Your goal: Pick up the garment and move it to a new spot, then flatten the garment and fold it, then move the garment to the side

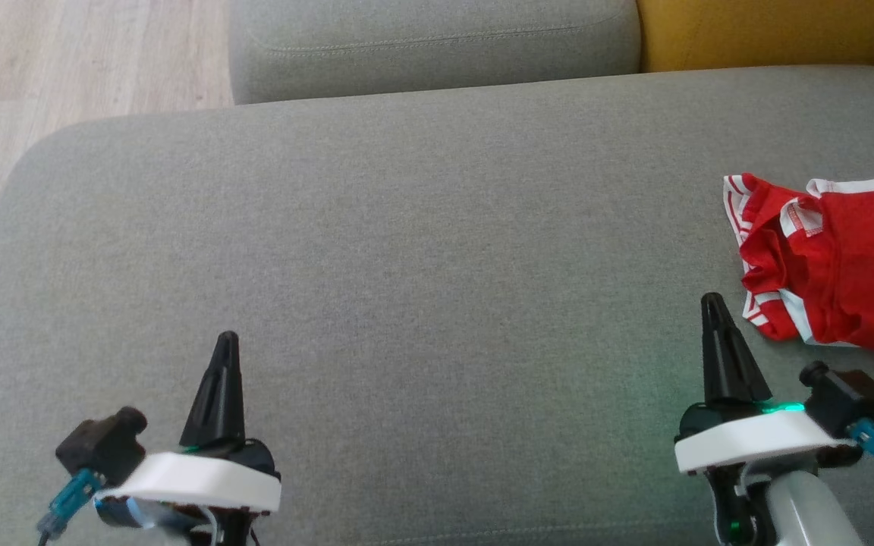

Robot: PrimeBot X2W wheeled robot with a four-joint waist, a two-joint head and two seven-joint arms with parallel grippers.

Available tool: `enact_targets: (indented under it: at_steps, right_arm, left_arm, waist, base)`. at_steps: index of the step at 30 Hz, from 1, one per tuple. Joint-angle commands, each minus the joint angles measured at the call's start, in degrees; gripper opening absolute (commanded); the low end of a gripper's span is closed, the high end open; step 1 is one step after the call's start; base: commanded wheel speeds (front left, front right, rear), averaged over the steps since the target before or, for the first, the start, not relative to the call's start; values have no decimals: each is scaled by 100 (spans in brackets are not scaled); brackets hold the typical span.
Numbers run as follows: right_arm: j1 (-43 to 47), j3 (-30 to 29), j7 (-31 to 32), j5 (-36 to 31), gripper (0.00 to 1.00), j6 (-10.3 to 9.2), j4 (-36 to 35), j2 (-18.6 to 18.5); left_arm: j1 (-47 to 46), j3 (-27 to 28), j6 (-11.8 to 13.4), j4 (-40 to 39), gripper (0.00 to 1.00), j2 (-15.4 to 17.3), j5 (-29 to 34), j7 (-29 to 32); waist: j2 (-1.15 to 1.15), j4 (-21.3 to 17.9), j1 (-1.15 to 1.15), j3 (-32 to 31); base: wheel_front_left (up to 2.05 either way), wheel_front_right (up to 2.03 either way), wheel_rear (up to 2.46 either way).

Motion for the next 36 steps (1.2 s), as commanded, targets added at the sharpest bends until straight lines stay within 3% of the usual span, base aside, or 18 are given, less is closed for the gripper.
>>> enact_targets:
  at_steps: [1, 36]
  right_arm:
    - [-260, -38, 32, 204, 0, -1, -186, -51]
    - [-267, -256, 515, 2406, 0, -2, -161, -125]
  left_arm:
    - [-259, 86, -33, -145, 0, 48, -174, 52]
    - [-466, 392, -151, 156, 0, 136, -2141, 546]
  waist:
    - [0, 3, 0, -3]
    - [0, 41, 0, -51]
  base:
    - [0, 0, 0]
    - [0, 0, 0]
